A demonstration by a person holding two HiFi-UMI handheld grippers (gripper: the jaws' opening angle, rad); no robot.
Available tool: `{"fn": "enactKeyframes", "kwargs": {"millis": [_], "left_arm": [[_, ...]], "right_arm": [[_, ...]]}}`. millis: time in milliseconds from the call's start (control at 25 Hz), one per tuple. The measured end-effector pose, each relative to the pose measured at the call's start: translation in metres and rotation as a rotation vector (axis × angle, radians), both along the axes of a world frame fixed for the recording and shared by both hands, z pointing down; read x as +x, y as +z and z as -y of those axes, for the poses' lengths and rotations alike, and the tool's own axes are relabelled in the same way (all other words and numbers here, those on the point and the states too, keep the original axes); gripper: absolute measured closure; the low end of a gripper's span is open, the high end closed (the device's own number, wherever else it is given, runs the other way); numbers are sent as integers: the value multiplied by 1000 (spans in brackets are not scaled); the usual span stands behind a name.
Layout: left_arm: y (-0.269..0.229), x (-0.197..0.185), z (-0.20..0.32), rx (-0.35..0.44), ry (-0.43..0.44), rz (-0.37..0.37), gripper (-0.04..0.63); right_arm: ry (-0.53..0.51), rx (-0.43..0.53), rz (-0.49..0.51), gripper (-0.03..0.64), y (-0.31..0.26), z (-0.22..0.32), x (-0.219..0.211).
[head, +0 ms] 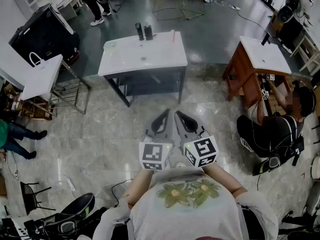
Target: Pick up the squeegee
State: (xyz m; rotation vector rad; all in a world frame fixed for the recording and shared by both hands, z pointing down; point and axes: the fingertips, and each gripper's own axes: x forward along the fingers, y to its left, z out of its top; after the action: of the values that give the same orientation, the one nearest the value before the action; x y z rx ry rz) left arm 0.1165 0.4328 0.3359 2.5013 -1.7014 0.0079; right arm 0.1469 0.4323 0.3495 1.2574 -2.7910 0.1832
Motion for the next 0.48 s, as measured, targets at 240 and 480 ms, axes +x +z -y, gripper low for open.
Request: {"fn": "enactKeyframes", "kwargs": {"millis": [240,480], "left_arm": [[6,9,7,-11,5,15,586],[23,14,11,-35,-35,8,586]], "right_arm": [[-1,20,0,592,2,10,8],[-54,24,-57,592,21,14,20]]}}
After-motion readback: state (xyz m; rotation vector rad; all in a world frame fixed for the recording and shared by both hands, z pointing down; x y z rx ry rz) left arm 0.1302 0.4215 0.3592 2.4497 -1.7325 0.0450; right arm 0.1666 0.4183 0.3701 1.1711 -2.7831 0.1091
